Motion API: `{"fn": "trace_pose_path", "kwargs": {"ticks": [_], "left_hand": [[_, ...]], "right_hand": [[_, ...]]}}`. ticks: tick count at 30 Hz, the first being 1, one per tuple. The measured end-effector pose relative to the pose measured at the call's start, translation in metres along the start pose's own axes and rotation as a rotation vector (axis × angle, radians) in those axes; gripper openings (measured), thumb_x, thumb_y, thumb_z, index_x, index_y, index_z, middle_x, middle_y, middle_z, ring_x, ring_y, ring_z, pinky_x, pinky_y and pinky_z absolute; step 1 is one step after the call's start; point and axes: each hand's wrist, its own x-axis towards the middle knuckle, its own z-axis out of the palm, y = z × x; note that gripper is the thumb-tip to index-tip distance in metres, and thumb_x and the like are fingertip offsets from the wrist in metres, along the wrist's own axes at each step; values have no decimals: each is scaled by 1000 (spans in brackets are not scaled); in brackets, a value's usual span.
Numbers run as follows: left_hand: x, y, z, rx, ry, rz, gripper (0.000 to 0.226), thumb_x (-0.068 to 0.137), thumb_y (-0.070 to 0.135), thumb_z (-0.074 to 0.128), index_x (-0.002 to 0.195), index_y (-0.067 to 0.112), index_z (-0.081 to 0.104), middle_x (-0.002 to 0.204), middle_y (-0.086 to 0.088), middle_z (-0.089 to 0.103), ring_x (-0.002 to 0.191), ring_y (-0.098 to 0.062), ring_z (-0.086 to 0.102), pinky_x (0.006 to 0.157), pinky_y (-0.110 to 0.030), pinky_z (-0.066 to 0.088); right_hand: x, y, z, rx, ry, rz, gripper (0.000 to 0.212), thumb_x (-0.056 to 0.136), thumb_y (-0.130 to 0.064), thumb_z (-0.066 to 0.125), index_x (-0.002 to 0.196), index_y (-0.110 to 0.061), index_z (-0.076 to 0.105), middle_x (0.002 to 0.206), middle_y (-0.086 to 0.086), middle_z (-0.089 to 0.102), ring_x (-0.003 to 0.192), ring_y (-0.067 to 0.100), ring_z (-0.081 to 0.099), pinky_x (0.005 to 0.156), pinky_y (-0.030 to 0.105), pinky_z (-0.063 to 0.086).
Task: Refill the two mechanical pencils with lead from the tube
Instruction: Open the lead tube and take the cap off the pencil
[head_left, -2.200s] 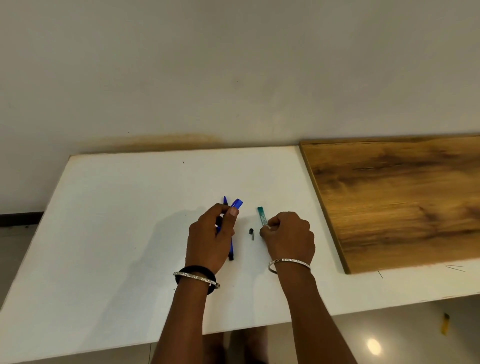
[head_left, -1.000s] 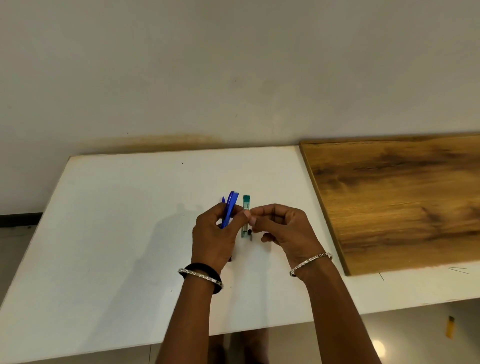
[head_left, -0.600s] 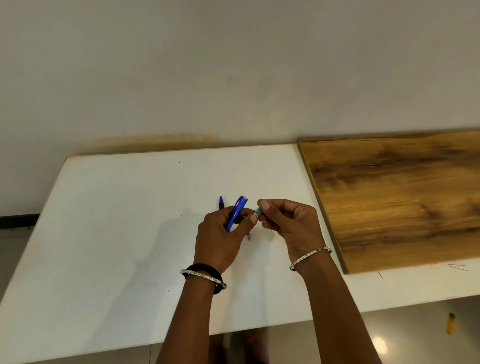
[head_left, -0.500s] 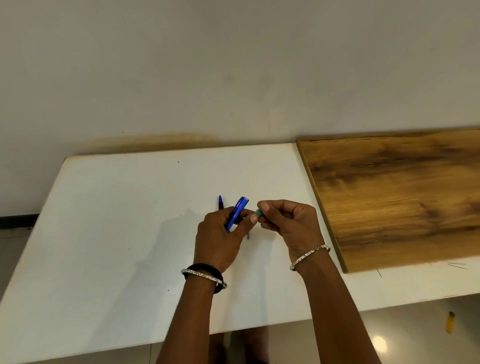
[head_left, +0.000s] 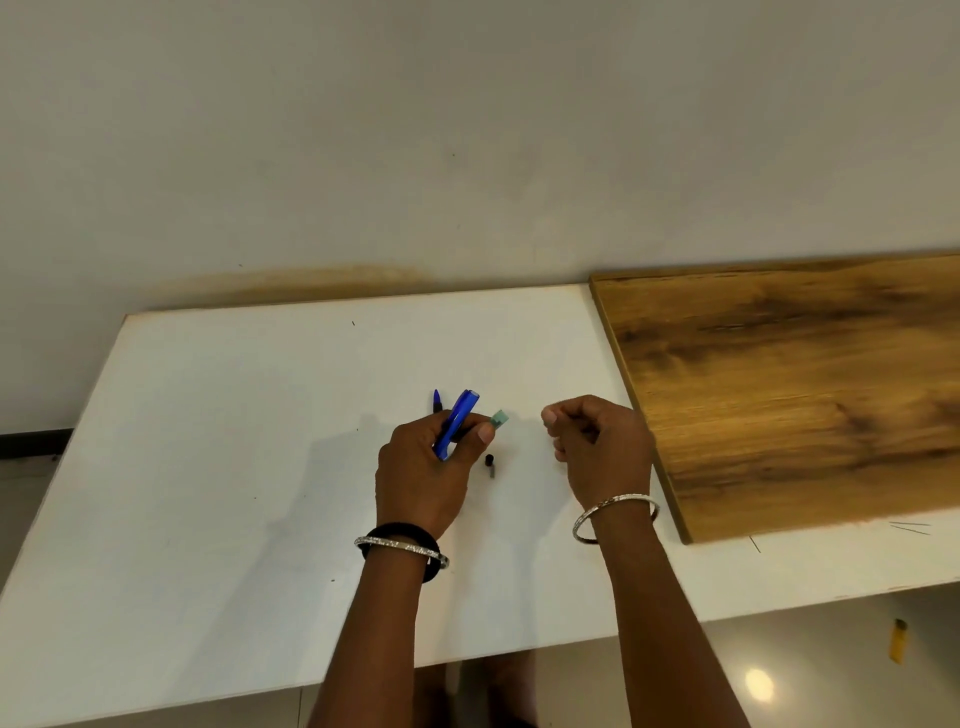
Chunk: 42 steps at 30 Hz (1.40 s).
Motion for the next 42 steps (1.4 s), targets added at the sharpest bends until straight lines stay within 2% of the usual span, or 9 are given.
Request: {"fn": "trace_pose_path", "kwargs": {"ticks": [4, 10, 15, 17, 20, 24, 27, 30, 42], "left_hand": [[0, 1, 2, -10, -10, -6, 11, 80, 41, 72, 72, 44, 66, 73, 14, 70, 77, -13, 65, 70, -27, 50], [-2, 3, 1, -63, -21, -22, 4, 79, 40, 73, 83, 38, 73, 83, 5, 75, 85, -17, 68, 79, -33, 53], [-1, 2, 1, -59, -18, -40, 14, 78, 40, 74, 87, 30, 76, 83, 5, 75, 83, -16, 67, 76, -31, 53], [0, 1, 0, -55, -4, -37, 9, 77, 39, 76, 82, 32, 73, 80, 7, 73, 82, -15, 67, 74, -28, 52], [1, 0, 0, -39, -3, -12, 11, 76, 38, 77, 82, 31, 71, 82, 6, 73, 82, -15, 67, 76, -28, 53], [1, 0, 1, -11, 4, 22, 19, 75, 38, 77, 88, 26, 72, 85, 5, 74, 82, -12, 68, 78, -26, 53], [2, 2, 0, -15, 38, 61, 22, 71, 40, 78, 90, 32, 71, 82, 20, 69, 77, 7, 64, 69, -5, 47], [3, 3, -1, -51, 71, 77, 26, 69, 39, 79, 92, 30, 70, 82, 25, 66, 77, 17, 60, 65, 3, 43], [2, 6, 1, 55, 149, 170, 15, 75, 37, 77, 83, 35, 65, 76, 23, 64, 74, -3, 63, 64, -6, 41]], "right_hand": [[-4, 5, 2, -342, -100, -15, 7, 83, -20, 74, 84, -14, 76, 84, 4, 75, 76, 18, 67, 73, 24, 50], [-2, 7, 1, -353, -46, 71, 11, 78, -22, 79, 82, -11, 76, 82, 6, 75, 74, 19, 67, 76, 28, 54], [-1, 0, 1, -84, 40, 87, 15, 81, -30, 75, 80, -15, 76, 71, 2, 73, 65, 18, 68, 68, 27, 55], [-1, -7, 1, 217, -58, 161, 9, 80, -27, 77, 78, -18, 76, 68, 4, 73, 61, 17, 69, 59, 23, 57], [-6, -14, 3, 486, -289, 230, 14, 82, -19, 74, 94, -11, 77, 81, 10, 76, 72, 23, 73, 63, 22, 57], [-8, -16, 3, 581, -422, 235, 19, 85, -7, 69, 103, -4, 74, 91, 17, 76, 79, 24, 73, 71, 24, 59], [-8, -15, 1, 639, -430, 297, 17, 84, -2, 68, 100, -2, 74, 91, 20, 75, 77, 24, 73, 71, 25, 59], [-9, -16, 2, 704, -440, 359, 17, 84, 1, 67, 99, -1, 73, 92, 21, 75, 76, 26, 72, 71, 26, 60], [-10, -15, 3, 778, -475, 409, 19, 84, 2, 65, 102, -1, 73, 97, 20, 75, 83, 28, 74, 73, 28, 60]]}}
